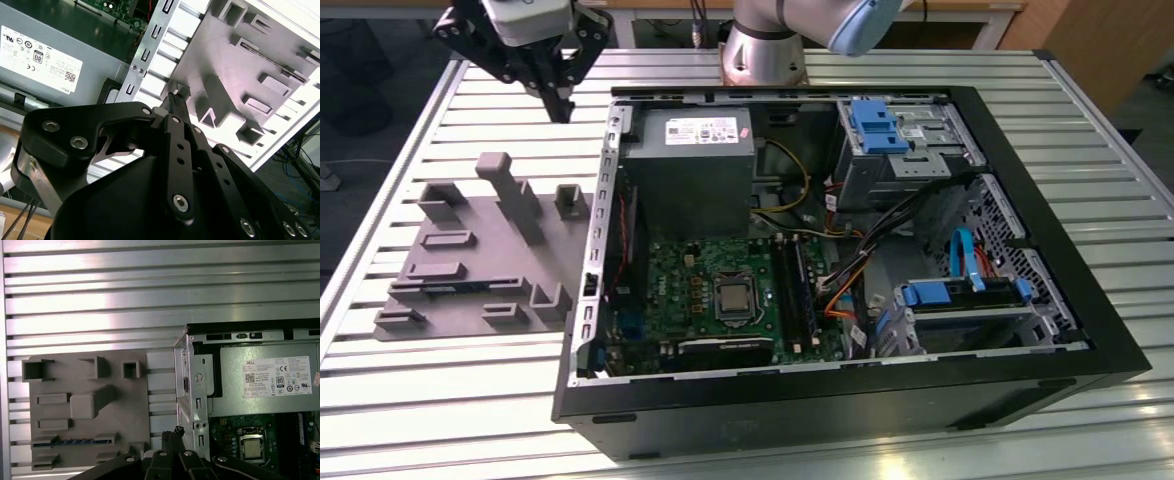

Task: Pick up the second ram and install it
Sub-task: 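Reach for the second ram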

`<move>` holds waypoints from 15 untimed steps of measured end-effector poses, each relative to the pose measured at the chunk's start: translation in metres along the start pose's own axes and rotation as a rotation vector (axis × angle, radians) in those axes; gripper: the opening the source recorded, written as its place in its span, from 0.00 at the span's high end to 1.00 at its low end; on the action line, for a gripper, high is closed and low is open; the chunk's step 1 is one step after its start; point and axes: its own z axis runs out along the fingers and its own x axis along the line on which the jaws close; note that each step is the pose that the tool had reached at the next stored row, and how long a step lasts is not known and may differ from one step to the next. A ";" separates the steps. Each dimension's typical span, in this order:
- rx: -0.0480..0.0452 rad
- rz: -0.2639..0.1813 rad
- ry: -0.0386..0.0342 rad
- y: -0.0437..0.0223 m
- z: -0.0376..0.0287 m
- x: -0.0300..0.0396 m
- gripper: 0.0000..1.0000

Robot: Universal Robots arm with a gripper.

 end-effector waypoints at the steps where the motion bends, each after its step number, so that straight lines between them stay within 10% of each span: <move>1: 0.0000 0.000 0.0000 0.0000 0.0000 0.0002 0.89; 15: 0.0000 0.000 0.0000 -0.0003 0.0000 0.0033 0.89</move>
